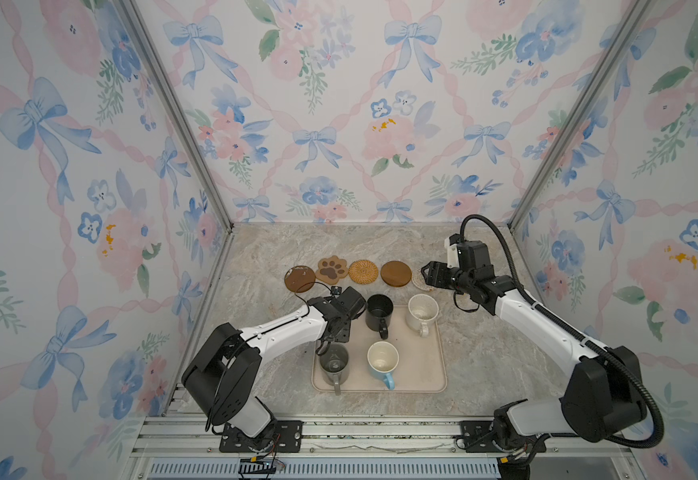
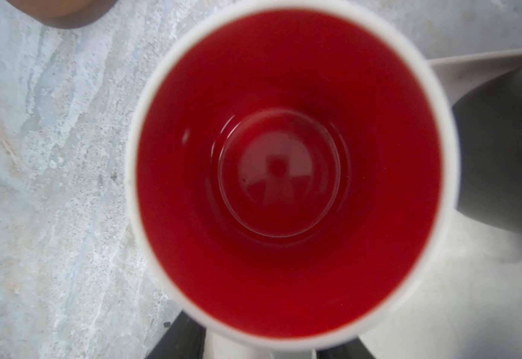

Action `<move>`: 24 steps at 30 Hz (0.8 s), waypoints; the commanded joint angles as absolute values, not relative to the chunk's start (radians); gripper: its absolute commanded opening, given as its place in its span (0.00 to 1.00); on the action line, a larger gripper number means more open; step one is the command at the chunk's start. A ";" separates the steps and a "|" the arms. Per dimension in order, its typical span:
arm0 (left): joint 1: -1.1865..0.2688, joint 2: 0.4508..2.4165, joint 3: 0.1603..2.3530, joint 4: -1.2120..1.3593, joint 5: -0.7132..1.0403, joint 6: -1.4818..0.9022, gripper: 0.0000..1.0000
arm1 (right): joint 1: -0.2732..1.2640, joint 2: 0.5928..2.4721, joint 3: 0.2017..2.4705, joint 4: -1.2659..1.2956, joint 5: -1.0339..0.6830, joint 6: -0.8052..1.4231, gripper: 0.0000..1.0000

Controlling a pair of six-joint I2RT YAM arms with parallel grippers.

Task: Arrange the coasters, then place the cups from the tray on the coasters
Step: 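Grasp the red-lined mug with the left gripper and lift it off the tray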

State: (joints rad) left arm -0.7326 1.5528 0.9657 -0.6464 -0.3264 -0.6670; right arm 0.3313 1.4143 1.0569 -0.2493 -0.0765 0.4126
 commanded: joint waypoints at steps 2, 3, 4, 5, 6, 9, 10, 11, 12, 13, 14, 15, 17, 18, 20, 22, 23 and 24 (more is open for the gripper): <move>-0.730 1.580 0.987 -0.639 -0.344 -0.683 0.47 | 0.319 1.430 1.040 -0.234 -0.091 0.426 0.70; -0.729 1.583 0.985 -0.637 -0.343 -0.683 0.46 | 0.318 1.430 1.040 -0.234 -0.091 0.425 0.70; -0.729 1.586 0.986 -0.635 -0.342 -0.683 0.44 | 0.316 1.431 1.040 -0.233 -0.091 0.426 0.70; -0.729 1.588 0.984 -0.634 -0.342 -0.683 0.43 | 0.315 1.432 1.040 -0.233 -0.092 0.426 0.70; -0.727 1.591 0.983 -0.632 -0.341 -0.684 0.42 | 0.315 1.433 1.039 -0.232 -0.093 0.426 0.70; -0.726 1.595 0.979 -0.627 -0.339 -0.686 0.39 | 0.313 1.437 1.039 -0.232 -0.094 0.427 0.70; -0.726 1.594 0.979 -0.626 -0.337 -0.686 0.36 | 0.313 1.439 1.040 -0.233 -0.094 0.427 0.70; -0.724 1.594 0.978 -0.624 -0.338 -0.686 0.33 | 0.313 1.442 1.040 -0.232 -0.095 0.428 0.70; -0.724 1.594 0.976 -0.622 -0.337 -0.685 0.30 | 0.313 1.446 1.041 -0.232 -0.096 0.427 0.70; -0.723 1.593 0.974 -0.619 -0.336 -0.687 0.27 | 0.312 1.450 1.042 -0.233 -0.097 0.426 0.70; -0.723 1.593 0.974 -0.617 -0.335 -0.688 0.24 | 0.312 1.453 1.044 -0.235 -0.098 0.426 0.70; -0.721 1.593 0.971 -0.614 -0.332 -0.687 0.20 | 0.312 1.456 1.046 -0.236 -0.101 0.427 0.70; -0.721 1.592 0.968 -0.614 -0.330 -0.687 0.12 | 0.313 1.459 1.047 -0.237 -0.101 0.428 0.70; -0.721 1.590 0.968 -0.614 -0.330 -0.687 0.07 | 0.312 1.459 1.046 -0.237 -0.101 0.428 0.70; -0.721 1.588 0.964 -0.613 -0.330 -0.687 0.00 | 0.312 1.460 1.045 -0.237 -0.102 0.428 0.70; -0.719 1.582 0.963 -0.613 -0.332 -0.689 0.00 | 0.311 1.459 1.046 -0.238 -0.100 0.427 0.70; -0.720 1.579 0.963 -0.612 -0.333 -0.690 0.00 | 0.311 1.460 1.046 -0.239 -0.100 0.426 0.70; -0.720 1.576 0.963 -0.611 -0.333 -0.690 0.00 | 0.311 1.462 1.048 -0.239 -0.101 0.427 0.70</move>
